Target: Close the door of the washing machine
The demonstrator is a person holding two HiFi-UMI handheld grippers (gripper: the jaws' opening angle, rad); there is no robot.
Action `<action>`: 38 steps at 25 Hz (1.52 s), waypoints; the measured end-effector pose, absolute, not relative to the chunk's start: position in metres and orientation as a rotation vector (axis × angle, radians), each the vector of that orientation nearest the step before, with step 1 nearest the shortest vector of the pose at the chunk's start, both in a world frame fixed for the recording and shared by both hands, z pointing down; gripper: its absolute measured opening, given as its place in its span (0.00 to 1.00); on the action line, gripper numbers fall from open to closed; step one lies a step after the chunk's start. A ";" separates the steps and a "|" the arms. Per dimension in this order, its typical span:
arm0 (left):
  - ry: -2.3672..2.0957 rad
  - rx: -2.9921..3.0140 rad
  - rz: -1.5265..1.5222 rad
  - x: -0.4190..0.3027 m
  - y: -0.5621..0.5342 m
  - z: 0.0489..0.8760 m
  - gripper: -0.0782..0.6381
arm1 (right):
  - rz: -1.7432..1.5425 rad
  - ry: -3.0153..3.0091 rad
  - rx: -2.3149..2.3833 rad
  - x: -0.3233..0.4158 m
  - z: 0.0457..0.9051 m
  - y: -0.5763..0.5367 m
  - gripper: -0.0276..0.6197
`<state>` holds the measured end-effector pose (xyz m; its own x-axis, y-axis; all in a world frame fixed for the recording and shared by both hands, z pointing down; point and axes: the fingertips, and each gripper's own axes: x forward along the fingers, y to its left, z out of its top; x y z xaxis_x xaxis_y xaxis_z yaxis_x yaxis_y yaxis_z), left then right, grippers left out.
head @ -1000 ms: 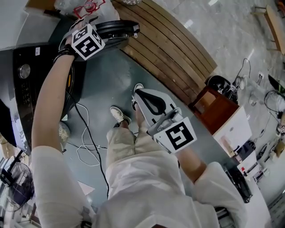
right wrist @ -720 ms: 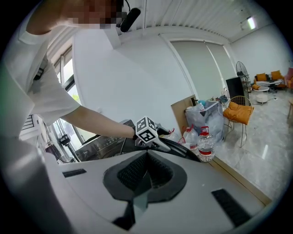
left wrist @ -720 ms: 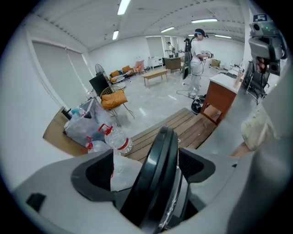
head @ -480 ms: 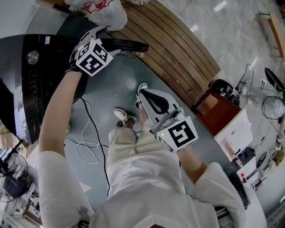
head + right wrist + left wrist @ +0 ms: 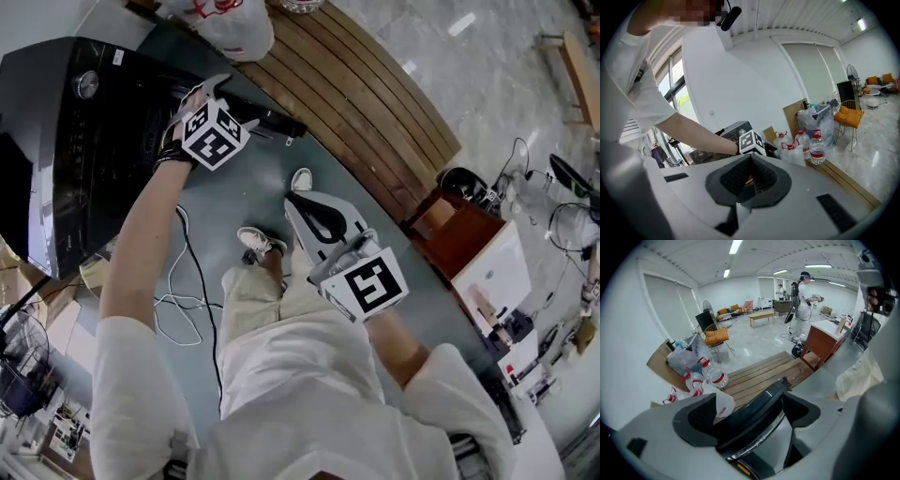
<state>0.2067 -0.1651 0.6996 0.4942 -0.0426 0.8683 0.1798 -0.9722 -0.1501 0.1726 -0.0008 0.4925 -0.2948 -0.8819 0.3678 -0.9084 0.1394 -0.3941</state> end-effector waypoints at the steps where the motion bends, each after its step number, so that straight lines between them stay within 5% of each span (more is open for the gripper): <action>1: -0.119 -2.513 -1.481 0.204 -0.164 0.700 0.71 | 0.865 -2.333 1.846 0.170 0.490 0.001 0.04; 15: -0.223 -2.676 -1.486 0.163 -0.129 0.690 0.71 | 0.897 -2.407 1.659 0.151 0.496 -0.032 0.04; 38: 0.041 -2.790 -1.461 0.015 -0.116 0.690 0.71 | 0.867 -2.478 1.398 0.016 0.497 -0.055 0.04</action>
